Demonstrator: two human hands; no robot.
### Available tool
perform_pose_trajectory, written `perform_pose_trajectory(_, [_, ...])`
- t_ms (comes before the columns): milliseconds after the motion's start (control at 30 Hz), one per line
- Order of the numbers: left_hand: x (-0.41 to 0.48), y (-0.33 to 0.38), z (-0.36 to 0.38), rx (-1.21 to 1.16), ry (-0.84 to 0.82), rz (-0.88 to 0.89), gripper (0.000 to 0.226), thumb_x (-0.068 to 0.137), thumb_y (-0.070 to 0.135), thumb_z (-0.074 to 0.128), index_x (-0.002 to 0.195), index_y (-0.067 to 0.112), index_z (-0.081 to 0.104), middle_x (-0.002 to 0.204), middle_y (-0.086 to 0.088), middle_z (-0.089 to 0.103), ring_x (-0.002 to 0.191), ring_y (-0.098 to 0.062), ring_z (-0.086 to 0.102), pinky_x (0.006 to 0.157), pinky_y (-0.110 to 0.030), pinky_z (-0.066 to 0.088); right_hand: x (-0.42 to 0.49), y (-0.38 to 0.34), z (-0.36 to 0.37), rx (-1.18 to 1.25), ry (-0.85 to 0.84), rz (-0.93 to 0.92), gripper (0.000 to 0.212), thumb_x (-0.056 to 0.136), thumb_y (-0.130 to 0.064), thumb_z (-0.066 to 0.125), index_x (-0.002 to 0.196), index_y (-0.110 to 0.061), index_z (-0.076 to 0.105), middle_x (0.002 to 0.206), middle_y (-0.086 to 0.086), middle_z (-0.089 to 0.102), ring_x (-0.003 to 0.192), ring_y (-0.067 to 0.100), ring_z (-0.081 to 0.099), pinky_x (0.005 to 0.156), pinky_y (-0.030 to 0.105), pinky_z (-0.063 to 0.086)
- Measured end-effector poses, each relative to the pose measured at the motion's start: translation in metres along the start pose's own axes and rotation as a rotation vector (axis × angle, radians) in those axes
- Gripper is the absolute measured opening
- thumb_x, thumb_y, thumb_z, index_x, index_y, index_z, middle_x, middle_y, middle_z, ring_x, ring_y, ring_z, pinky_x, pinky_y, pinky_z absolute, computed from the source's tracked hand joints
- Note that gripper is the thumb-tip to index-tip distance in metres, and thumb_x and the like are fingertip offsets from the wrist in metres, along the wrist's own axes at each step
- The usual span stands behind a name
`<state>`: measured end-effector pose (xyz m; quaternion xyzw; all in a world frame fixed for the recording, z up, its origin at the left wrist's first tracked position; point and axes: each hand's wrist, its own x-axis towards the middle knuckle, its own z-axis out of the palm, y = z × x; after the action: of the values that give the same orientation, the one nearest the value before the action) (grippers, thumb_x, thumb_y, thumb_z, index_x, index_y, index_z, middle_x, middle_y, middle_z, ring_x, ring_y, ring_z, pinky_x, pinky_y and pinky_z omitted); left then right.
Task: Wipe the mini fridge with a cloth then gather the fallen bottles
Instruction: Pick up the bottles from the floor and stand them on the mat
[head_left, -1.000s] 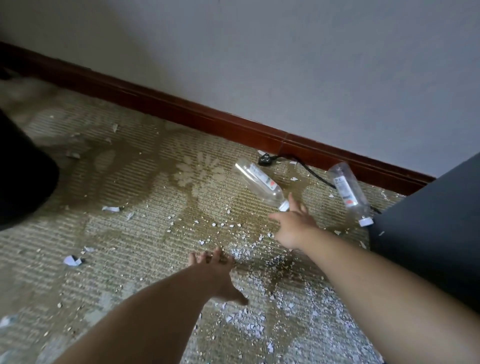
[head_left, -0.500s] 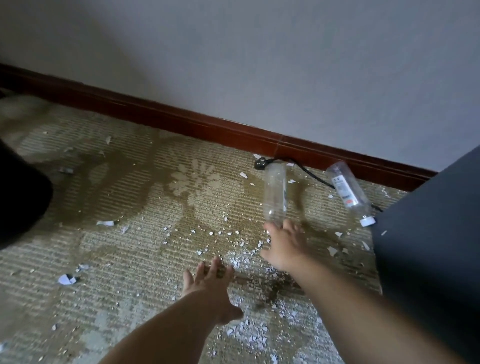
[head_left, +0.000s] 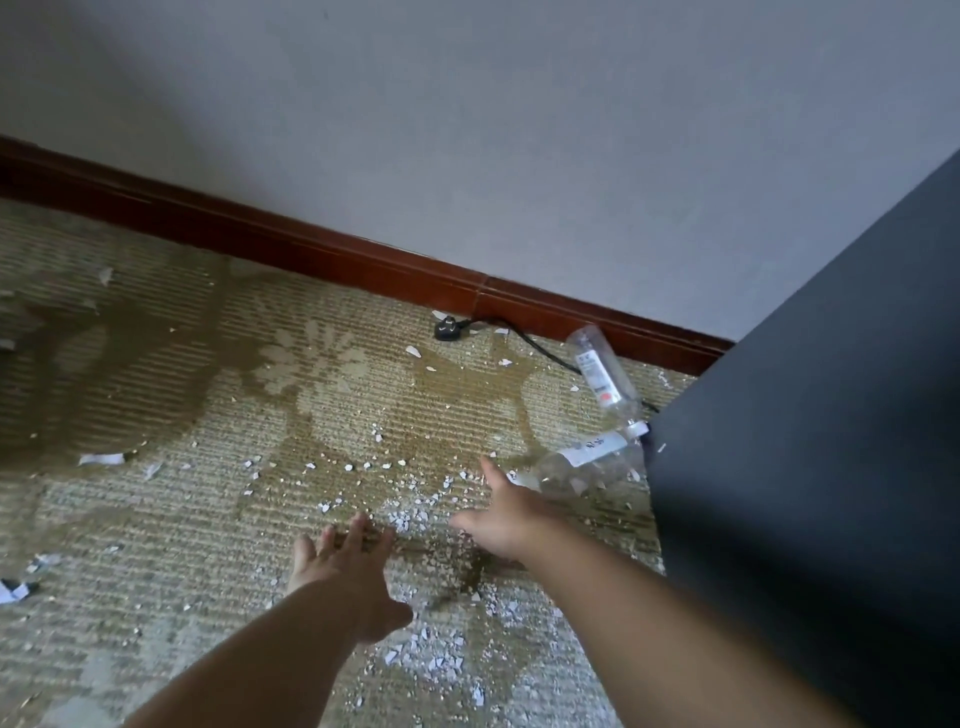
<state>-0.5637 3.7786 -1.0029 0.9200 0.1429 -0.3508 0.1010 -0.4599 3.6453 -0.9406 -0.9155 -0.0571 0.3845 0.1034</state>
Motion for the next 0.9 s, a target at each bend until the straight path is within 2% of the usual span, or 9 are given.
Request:
perform_pose_trajectory(100, [0.002, -0.001, 0.001, 0.015, -0.001, -0.003, 0.09, 0.082, 0.065, 0.044, 0.146, 0.036, -0.012, 0.155, -0.002, -0.021, 0.145, -0.03, -0.007, 0.113, -0.055, -0.007, 0.007, 0.001, 0.006, 0.096, 0.06, 0.089, 0.073, 0.088, -0.05, 0.053, 0.148, -0.033, 0.016, 0.149, 0.007, 0.036, 0.123, 0.029, 0.048, 0.09, 0.038, 0.046])
perform_pose_trajectory(200, [0.001, -0.001, 0.002, 0.034, -0.002, -0.007, 0.089, 0.082, 0.066, 0.042, 0.147, 0.036, -0.011, 0.155, -0.002, -0.021, 0.145, -0.03, -0.006, 0.114, -0.055, -0.004, 0.01, 0.004, 0.012, -0.055, 0.388, 0.102, 0.054, 0.091, -0.047, 0.05, 0.136, -0.019, 0.038, 0.129, 0.008, 0.052, 0.102, 0.023, 0.055, 0.065, 0.027, 0.048])
perform_pose_trajectory(267, [0.002, 0.0, 0.0, 0.042, -0.009, -0.008, 0.088, 0.083, 0.066, 0.041, 0.147, 0.036, -0.011, 0.155, -0.002, -0.021, 0.145, -0.03, -0.005, 0.114, -0.055, -0.003, 0.017, 0.013, 0.004, -0.32, 0.55, -0.002, 0.053, 0.09, -0.037, 0.055, 0.137, -0.021, 0.035, 0.136, 0.009, 0.043, 0.116, 0.024, 0.046, 0.082, 0.034, 0.047])
perform_pose_trajectory(333, [0.002, 0.0, -0.002, 0.051, -0.021, -0.008, 0.087, 0.083, 0.065, 0.041, 0.147, 0.036, -0.011, 0.155, -0.001, -0.02, 0.145, -0.03, -0.005, 0.114, -0.055, -0.003, 0.029, 0.032, -0.007, -0.475, 0.476, -0.029, 0.073, 0.084, -0.019, 0.06, 0.145, -0.025, 0.02, 0.154, 0.012, 0.019, 0.138, 0.031, 0.023, 0.108, 0.048, 0.027])
perform_pose_trajectory(400, [0.003, 0.001, -0.003, 0.051, -0.029, -0.014, 0.086, 0.084, 0.065, 0.041, 0.147, 0.036, -0.011, 0.155, -0.001, -0.02, 0.145, -0.03, -0.005, 0.114, -0.055, -0.003, 0.037, 0.052, -0.017, -0.529, 0.297, 0.006, 0.073, 0.087, -0.016, 0.055, 0.148, -0.027, 0.015, 0.157, 0.012, 0.011, 0.143, 0.031, 0.014, 0.115, 0.054, 0.008])
perform_pose_trajectory(500, [0.004, 0.002, -0.003, 0.075, -0.026, -0.025, 0.086, 0.083, 0.066, 0.039, 0.147, 0.036, -0.01, 0.156, -0.001, -0.019, 0.146, -0.029, -0.003, 0.114, -0.056, -0.002, 0.039, 0.072, -0.015, -0.548, 0.242, -0.018, 0.04, 0.097, -0.031, 0.043, 0.135, -0.021, 0.038, 0.139, 0.01, 0.044, 0.13, 0.029, 0.038, 0.111, 0.05, 0.025])
perform_pose_trajectory(633, [0.004, 0.005, -0.004, 0.108, -0.018, -0.031, 0.087, 0.082, 0.067, 0.038, 0.147, 0.035, -0.008, 0.157, -0.002, -0.016, 0.146, -0.029, 0.001, 0.113, -0.055, 0.001, 0.029, 0.069, 0.005, -0.394, 0.306, -0.153, 0.021, 0.094, -0.029, 0.042, 0.113, -0.021, 0.048, 0.118, 0.01, 0.049, 0.105, 0.022, 0.047, 0.09, 0.037, 0.044])
perform_pose_trajectory(700, [0.004, 0.005, -0.006, 0.105, -0.031, -0.035, 0.086, 0.082, 0.066, 0.039, 0.148, 0.035, -0.008, 0.157, -0.002, -0.016, 0.146, -0.03, 0.002, 0.113, -0.055, 0.0, 0.017, 0.059, 0.011, -0.223, 0.364, -0.184, 0.03, 0.089, -0.027, 0.049, 0.118, -0.022, 0.045, 0.121, 0.009, 0.044, 0.094, 0.017, 0.044, 0.073, 0.025, 0.045])
perform_pose_trajectory(900, [0.006, 0.004, -0.005, 0.0, -0.052, -0.064, 0.08, 0.084, 0.061, 0.04, 0.147, 0.038, -0.005, 0.157, 0.002, -0.016, 0.146, -0.027, -0.002, 0.113, -0.057, 0.001, -0.035, 0.033, -0.008, 0.289, 0.369, -0.199, 0.055, 0.079, -0.06, 0.059, 0.119, -0.026, 0.045, 0.105, -0.004, 0.058, 0.087, 0.015, 0.058, 0.068, 0.025, 0.048])
